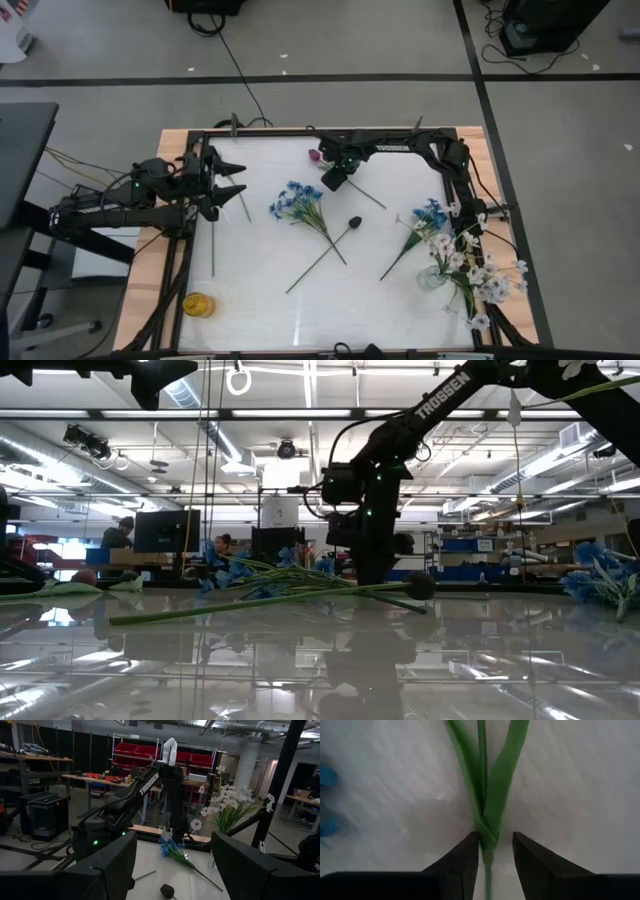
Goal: Sort flowers into vase by color
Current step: Put the right red tulip into the transparent vase
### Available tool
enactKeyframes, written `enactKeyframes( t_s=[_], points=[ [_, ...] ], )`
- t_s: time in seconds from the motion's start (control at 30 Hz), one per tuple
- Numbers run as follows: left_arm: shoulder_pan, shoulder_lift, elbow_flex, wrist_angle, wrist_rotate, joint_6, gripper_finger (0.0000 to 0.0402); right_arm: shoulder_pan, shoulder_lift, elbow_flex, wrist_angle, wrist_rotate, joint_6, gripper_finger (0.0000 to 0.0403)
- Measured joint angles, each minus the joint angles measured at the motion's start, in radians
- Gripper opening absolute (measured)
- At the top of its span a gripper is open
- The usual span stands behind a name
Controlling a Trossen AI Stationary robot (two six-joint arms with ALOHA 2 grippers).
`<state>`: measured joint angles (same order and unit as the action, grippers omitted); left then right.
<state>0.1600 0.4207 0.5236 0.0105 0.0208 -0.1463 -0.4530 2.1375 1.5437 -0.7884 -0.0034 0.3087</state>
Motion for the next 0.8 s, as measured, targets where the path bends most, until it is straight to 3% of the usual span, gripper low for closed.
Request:
enactKeyframes(
  t_s=[0.2, 0.37, 0.53, 0.8],
  points=[
    [0.0, 0.0, 0.0, 0.0, 0.0, 0.0, 0.0261, 0.007, -0.003, -0.031, 0.004, -0.003, 0.003, 0.0097],
    [0.0, 0.0, 0.0, 0.0, 0.0, 0.0, 0.0261, 0.007, -0.002, -0.007, -0.028, -0.031, 0.032, 0.0015],
    [0.0, 0.0, 0.0, 0.0, 0.0, 0.0, 0.0261, 0.019, -0.041, 0.06, -0.015, -0.064, 0.09, 0.0007],
    [0.0, 0.0, 0.0, 0.0, 0.0, 0.0, 0.0261, 0.065, -0.302, 0.097, 0.088, -0.009, 0.103, 0.0002]
  ],
)
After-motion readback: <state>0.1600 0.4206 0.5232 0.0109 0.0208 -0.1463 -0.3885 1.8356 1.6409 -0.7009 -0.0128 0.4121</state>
